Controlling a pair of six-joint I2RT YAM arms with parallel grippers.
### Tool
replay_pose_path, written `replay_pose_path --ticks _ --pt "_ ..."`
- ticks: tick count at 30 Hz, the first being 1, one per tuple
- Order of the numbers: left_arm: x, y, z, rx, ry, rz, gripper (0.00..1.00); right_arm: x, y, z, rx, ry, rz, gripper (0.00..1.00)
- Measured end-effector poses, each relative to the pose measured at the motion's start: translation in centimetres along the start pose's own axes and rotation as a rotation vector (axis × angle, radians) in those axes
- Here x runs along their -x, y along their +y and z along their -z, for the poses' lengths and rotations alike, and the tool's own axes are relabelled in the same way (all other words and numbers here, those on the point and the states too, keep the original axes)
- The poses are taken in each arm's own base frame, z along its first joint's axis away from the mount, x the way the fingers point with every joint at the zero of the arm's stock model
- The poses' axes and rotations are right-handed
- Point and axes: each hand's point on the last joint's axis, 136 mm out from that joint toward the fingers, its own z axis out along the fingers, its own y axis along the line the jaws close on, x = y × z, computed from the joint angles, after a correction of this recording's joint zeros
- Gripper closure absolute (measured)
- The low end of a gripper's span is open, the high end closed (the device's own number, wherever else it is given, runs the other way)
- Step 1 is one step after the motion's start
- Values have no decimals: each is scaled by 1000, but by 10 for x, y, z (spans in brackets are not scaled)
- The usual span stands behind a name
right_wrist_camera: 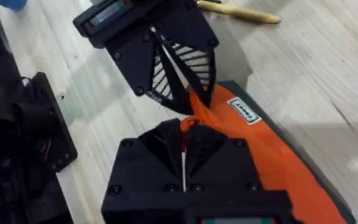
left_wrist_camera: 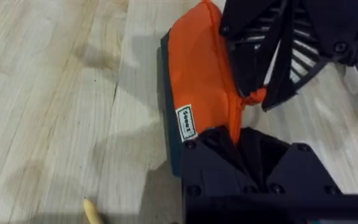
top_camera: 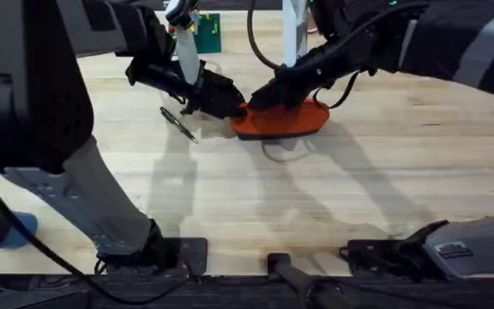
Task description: Unzip the bag, pick up the pens from the table one at a time and place them inside, then zip the bag closed.
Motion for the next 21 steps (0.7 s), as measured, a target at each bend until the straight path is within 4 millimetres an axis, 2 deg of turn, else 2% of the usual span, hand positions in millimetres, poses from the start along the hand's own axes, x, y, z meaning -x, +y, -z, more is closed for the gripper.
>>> replay_pose_path --ticks 18,21 --pt "0 0 0 -1 0 2 959 -1 1 -1 2 5 -4 966" --pt "0 0 0 0 0 0 959 -2 3 -1 13 7 -8 785"
